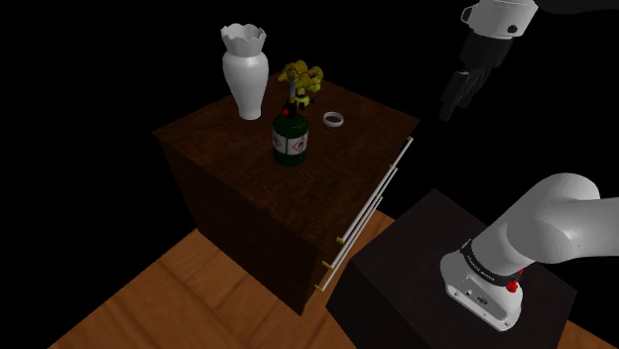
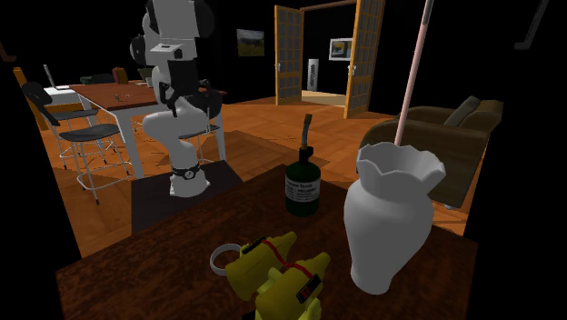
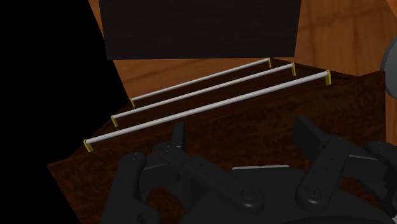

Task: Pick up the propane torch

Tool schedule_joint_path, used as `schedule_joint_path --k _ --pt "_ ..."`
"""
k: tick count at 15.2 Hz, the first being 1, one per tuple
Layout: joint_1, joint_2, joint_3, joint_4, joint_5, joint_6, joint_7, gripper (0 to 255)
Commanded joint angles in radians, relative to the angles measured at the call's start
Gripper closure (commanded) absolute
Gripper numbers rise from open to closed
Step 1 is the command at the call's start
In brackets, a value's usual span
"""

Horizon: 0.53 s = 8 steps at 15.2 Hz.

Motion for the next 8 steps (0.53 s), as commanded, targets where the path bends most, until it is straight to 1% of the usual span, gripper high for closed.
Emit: schedule_joint_path --k 1,8 --pt "0.000 0.000 0.000 0.000 0.000 0.000 0.000 0" --pt "0.023 0.102 0.119 -0.026 0.067 0.256 0.124 0"
